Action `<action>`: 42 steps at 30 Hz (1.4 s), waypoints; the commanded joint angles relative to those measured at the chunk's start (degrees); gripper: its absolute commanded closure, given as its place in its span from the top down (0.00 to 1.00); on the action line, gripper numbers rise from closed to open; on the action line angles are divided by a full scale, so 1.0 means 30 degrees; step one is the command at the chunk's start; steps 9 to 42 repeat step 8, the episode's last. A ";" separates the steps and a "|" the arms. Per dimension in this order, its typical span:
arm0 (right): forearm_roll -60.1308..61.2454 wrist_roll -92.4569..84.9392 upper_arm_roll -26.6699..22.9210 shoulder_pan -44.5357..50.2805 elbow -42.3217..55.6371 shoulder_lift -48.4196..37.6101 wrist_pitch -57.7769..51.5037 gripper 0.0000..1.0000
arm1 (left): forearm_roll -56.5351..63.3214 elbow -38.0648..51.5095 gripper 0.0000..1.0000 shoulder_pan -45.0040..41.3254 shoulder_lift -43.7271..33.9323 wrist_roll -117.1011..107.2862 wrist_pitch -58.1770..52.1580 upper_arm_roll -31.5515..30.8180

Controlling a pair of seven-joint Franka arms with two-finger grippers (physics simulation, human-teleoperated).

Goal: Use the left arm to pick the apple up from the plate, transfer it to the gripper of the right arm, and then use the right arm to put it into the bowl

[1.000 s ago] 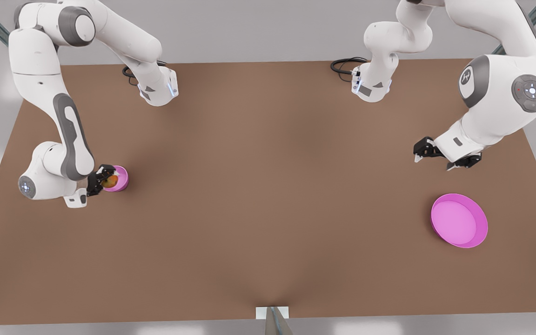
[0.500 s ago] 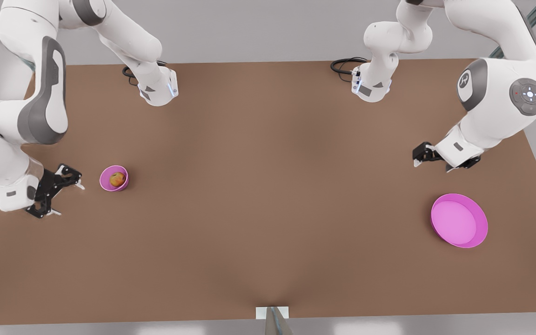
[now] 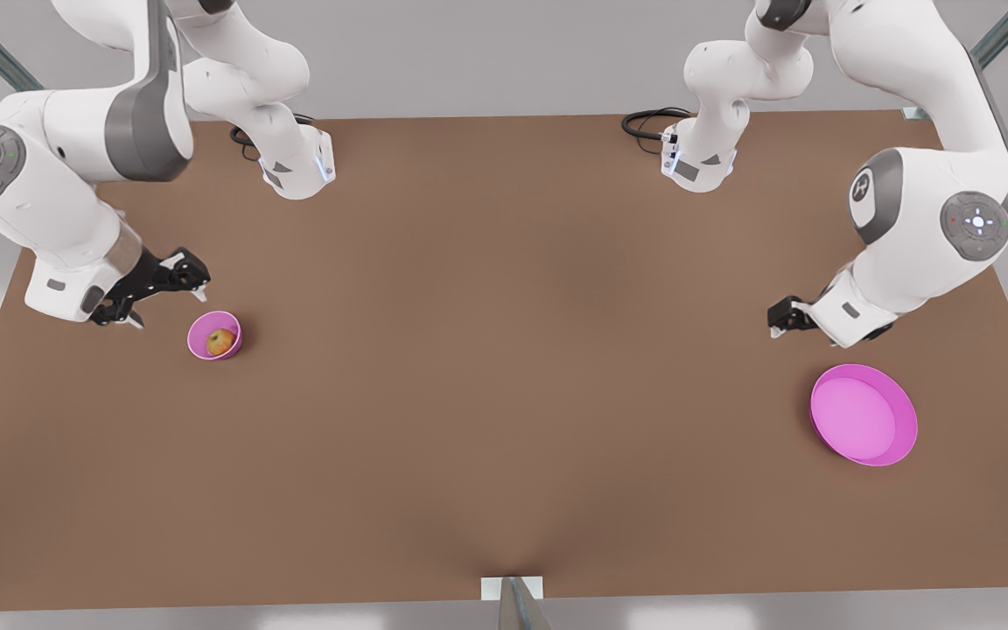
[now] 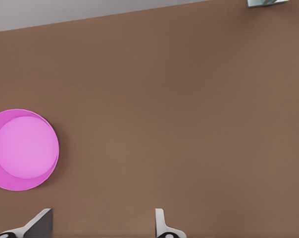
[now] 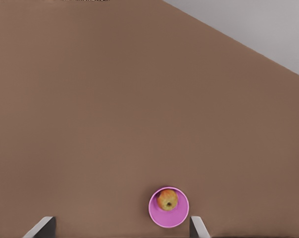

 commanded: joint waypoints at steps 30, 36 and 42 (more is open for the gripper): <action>0.0060 0.7799 0.0925 -0.1588 0.0295 0.0697 -0.0006 1.00 | 0.0033 0.0000 1.00 0.0006 0.0115 -0.0594 0.0164 0.0009; 0.0060 0.7799 0.0925 -0.1588 0.0295 0.0697 -0.0006 1.00 | 0.0033 0.0000 1.00 0.0006 0.0115 -0.0594 0.0164 0.0009; 0.0060 0.7799 0.0925 -0.1588 0.0295 0.0697 -0.0006 1.00 | 0.0033 0.0000 1.00 0.0006 0.0115 -0.0594 0.0164 0.0009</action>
